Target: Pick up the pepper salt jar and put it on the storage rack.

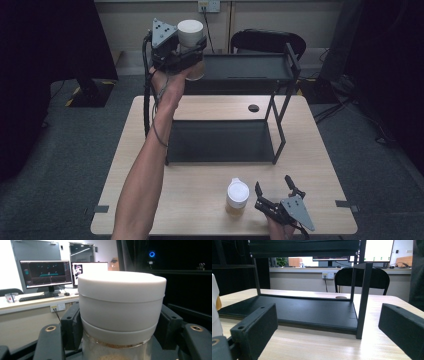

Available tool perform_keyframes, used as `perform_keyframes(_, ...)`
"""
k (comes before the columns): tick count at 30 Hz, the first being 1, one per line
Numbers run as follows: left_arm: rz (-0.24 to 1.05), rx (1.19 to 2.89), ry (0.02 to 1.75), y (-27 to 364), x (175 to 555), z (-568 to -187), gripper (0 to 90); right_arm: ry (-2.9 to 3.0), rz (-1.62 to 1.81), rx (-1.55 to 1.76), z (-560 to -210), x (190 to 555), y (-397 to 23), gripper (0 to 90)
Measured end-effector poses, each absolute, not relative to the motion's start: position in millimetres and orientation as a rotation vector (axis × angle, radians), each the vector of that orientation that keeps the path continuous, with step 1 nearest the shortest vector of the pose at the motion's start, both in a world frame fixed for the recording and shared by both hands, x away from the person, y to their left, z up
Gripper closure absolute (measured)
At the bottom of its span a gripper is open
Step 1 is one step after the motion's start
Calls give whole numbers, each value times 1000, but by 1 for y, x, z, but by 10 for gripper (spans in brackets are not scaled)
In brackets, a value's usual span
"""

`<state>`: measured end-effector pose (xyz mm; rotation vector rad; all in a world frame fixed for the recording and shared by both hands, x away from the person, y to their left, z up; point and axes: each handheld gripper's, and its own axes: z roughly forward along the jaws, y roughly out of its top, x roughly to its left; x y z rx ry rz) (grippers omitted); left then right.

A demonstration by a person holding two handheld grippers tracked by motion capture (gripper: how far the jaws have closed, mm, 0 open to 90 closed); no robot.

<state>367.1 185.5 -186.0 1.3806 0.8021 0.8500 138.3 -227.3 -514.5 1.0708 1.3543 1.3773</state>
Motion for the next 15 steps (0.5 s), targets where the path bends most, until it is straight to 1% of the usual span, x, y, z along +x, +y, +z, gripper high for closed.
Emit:
perform_keyframes(2,870,1378,810,182,370,-187,350,1353,1378,1071,-515,138,-227,8)
perform_keyframes(9,867,1376,832,182,378,-183,350,1354,1378,1071,-515,138,-227,8)
perform_keyframes(15,874,1410,837,181,380,-182,350,1354,1379,1071,-515,138,-227,8)
